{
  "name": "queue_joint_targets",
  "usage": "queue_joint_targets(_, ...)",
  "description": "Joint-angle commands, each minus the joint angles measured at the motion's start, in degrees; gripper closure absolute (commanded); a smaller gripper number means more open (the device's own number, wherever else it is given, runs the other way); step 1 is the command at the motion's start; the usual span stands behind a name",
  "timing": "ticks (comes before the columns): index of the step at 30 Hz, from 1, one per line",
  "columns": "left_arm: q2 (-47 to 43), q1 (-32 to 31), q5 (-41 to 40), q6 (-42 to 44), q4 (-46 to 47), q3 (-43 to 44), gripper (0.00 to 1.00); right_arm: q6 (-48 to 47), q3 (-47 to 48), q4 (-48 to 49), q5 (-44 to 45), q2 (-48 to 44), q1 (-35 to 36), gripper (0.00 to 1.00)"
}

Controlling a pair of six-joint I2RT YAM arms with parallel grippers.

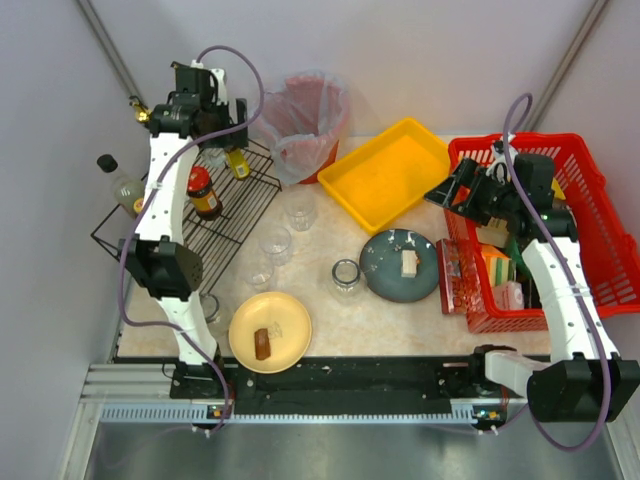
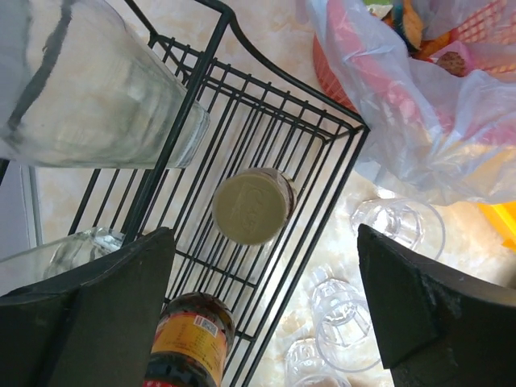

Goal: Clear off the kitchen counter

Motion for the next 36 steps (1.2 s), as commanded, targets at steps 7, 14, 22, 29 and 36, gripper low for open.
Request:
queue_joint_targets(7,-13.54,-0.82,8.04,0.08,4.75,-2.00,0.02,-3.12,3.50,0.29,-1.02,-1.78,-0.19,0.02)
queue_joint_targets(14,-22.59,-4.24,15.86,1.04,6.77,-11.57,0.02,-6.71,4.56,0.29,-3.75,-1.34,3.14,0.02)
queue_joint_targets(22,-33.31,-12.50,18.07,2.01,9.49,-27.30,0.02,-11.02,5.61,-0.67,4.93,0.86,17.37,0.02)
queue_joint_targets(29,-41.84,-15.06,16.67,-2.81,15.47,-46.55,0.04,-12.35,3.86,-0.76,13.04,2.70,28.63,0.02)
queue_joint_targets(36,-47.91,-15.59,3.15,-7.65,16.27,-56.41,0.07,-13.31,2.19,-0.15,21.38,4.55,37.07,0.02)
